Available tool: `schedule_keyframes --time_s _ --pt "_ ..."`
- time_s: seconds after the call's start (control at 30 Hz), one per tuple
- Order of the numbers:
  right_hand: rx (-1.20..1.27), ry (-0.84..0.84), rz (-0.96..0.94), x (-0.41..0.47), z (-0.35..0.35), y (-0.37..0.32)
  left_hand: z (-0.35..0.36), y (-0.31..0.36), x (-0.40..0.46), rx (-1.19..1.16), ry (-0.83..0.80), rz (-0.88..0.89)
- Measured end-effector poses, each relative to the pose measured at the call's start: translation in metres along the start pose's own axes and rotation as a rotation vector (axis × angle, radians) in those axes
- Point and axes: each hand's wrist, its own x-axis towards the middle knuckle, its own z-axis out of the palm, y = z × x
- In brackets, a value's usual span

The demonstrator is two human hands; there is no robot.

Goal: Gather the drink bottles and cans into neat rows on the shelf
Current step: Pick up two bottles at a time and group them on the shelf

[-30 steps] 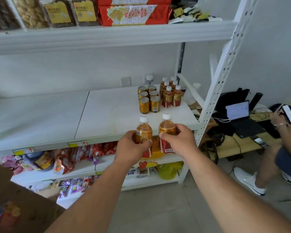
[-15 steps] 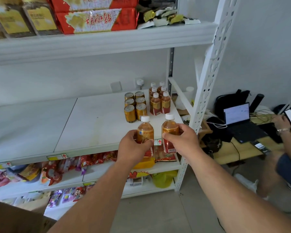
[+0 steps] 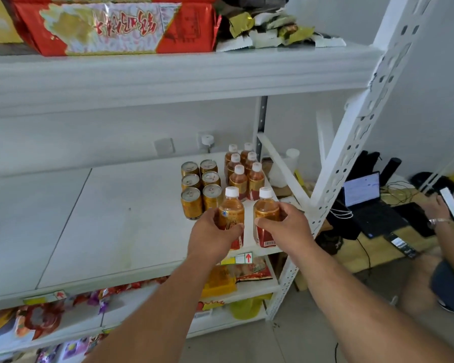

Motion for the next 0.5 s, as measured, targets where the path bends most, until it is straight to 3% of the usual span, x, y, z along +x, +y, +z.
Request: schedule_keyframes --time_s 0.5 --pt "-0.048 0.02 0.065 0.072 0.014 0.017 0.045 -0.007 0.067 -0.063 -0.052 -0.028"
